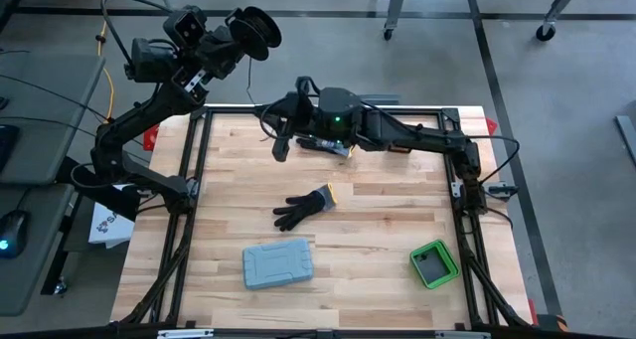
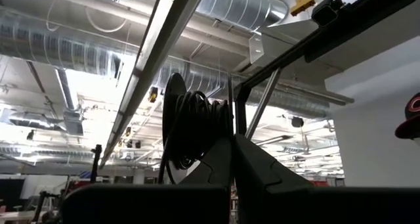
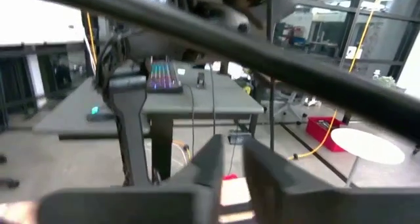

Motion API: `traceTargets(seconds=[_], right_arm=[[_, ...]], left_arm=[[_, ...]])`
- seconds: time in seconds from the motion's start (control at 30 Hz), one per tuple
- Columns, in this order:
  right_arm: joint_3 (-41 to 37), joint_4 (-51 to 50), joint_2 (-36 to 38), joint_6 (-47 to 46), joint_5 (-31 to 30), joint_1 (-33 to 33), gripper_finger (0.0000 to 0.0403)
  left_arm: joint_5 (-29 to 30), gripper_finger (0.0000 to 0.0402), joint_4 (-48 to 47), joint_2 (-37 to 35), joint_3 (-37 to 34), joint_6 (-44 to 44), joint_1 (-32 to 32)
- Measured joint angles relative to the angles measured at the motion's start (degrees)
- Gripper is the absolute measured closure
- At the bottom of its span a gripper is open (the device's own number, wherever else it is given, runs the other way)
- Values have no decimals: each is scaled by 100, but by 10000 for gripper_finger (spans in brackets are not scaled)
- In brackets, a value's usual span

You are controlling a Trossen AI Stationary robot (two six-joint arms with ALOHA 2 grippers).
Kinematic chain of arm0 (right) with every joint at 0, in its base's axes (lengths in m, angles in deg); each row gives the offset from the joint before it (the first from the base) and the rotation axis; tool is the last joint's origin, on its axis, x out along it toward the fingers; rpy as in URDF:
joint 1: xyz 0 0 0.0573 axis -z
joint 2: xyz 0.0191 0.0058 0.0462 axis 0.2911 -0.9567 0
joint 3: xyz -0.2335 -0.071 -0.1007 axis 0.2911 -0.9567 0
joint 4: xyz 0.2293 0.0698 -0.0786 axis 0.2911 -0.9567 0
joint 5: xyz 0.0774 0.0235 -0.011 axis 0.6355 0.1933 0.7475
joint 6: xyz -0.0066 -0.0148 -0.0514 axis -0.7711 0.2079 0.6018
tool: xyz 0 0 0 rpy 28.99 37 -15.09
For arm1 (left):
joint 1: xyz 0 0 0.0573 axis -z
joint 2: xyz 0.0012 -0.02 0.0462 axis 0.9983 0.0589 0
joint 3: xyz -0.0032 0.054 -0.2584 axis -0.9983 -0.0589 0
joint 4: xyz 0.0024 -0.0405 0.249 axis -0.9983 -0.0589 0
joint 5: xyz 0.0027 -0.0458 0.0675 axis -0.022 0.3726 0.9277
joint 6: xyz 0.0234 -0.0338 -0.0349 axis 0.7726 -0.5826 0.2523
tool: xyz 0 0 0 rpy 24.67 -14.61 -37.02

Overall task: Coil cords
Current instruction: Coil the black wire cable onto the black spool

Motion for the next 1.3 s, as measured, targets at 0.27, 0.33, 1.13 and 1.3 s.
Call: traceTargets(seconds=[0.27,0.33,1.13,1.3], right_arm=[[0,196,-3,-234,-20,-7,342],[0,195,-5,-285,-33,-43,306],[0,291,-1,291,-617,-137,219],[0,303,1,260,-635,-71,220]], left_arm=[[-7,401,0,0,0,-96,0],[-7,401,0,0,0,-96,0],[0,401,0,2,0,-149,-4],[2,401,-1,2,0,-148,-4]])
